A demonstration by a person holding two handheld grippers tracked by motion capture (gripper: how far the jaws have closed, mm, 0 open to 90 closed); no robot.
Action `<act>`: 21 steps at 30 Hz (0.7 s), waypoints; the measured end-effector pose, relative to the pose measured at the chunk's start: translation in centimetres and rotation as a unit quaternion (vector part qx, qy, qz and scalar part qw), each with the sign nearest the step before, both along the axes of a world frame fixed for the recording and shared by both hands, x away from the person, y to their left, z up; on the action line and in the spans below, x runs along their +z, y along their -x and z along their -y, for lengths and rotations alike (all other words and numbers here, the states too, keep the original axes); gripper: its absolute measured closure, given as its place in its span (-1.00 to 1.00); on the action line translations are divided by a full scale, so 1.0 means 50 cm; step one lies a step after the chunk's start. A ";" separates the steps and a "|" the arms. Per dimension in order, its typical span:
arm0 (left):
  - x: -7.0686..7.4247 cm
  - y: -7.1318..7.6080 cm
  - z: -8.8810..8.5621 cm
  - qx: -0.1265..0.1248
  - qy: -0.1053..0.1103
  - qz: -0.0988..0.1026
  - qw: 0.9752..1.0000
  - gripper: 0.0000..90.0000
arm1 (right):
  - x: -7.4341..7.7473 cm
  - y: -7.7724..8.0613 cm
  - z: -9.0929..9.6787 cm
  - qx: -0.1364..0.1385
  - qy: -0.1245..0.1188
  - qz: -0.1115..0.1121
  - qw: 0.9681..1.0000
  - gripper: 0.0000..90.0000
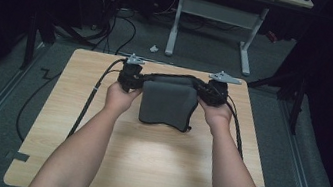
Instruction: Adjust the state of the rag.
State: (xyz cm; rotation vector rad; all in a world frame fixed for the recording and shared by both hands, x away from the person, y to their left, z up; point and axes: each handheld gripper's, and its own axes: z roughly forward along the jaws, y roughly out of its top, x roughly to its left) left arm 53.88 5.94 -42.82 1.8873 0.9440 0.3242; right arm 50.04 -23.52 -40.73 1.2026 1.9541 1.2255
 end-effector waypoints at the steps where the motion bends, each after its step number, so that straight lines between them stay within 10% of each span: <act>1: -0.003 0.000 -0.001 0.002 -0.003 -0.001 1.000 0.85 | -0.016 -0.002 0.002 -0.007 0.012 -0.009 1.000 0.84; 15: -0.035 -0.004 -0.015 0.006 0.027 -0.035 0.999 0.71 | -0.065 0.008 0.005 -0.010 0.009 -0.032 0.999 0.84; 21: -0.040 0.001 -0.036 0.032 0.023 -0.036 0.999 0.42 | -0.060 0.012 0.022 -0.025 -0.001 -0.030 0.999 0.51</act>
